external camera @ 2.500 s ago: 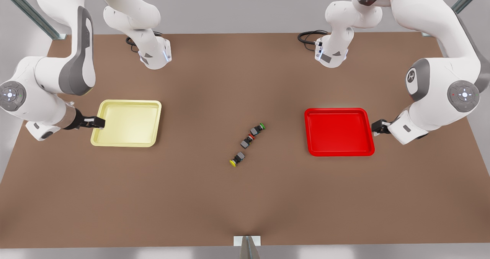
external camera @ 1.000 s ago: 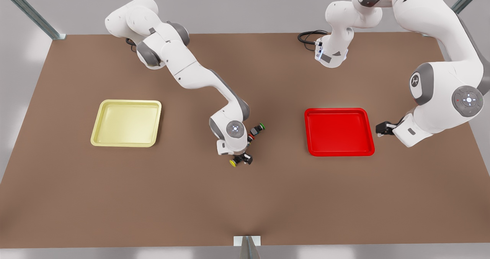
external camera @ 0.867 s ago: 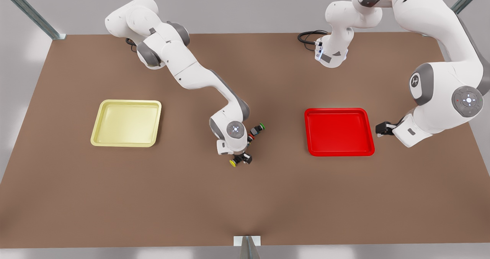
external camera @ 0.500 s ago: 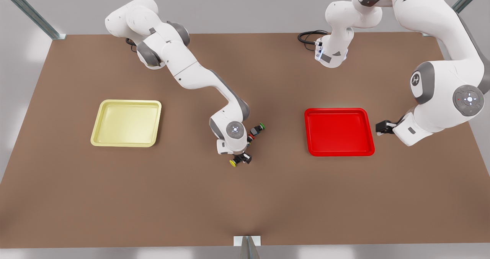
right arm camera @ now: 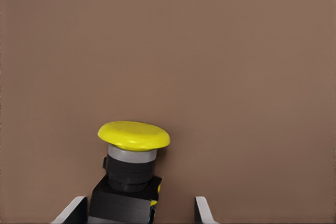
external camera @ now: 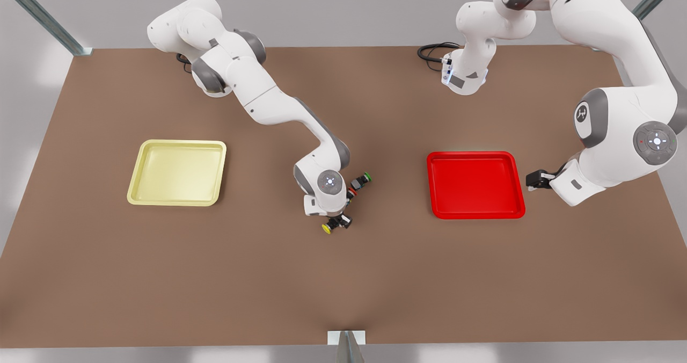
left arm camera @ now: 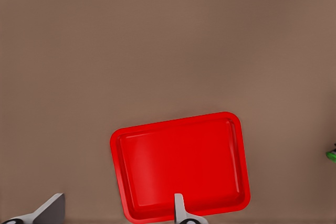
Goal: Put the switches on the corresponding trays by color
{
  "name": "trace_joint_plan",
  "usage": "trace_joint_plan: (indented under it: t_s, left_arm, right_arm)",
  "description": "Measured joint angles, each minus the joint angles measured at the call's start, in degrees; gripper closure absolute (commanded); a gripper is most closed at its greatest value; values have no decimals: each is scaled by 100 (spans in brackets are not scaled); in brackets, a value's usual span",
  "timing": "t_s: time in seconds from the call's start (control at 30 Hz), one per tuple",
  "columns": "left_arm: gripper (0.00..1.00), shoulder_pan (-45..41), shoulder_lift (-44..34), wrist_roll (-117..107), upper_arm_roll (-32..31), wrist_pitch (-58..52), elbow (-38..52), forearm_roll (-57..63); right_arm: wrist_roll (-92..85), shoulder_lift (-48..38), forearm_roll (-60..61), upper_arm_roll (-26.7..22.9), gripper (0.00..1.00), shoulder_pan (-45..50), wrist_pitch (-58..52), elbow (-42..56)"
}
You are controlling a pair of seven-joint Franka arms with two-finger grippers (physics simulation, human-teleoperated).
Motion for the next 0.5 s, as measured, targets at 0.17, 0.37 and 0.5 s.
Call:
trace_joint_plan:
  t_s: [0.17, 0.37, 0.5]
  left_arm:
    - [0, 0, 0, 9, 0, -9, 0, 0]
    - [0, 0, 9, 9, 0, -12, 0, -1]
    - [0, 0, 9, 9, 0, -16, 0, -6]
  right_arm:
    - [0, 5, 9, 0, 32, 0, 0, 0]
    - [0, -3, 18, -9, 40, -1, 0, -9]
    - [-3, -12, 18, -9, 43, 0, 0, -9]
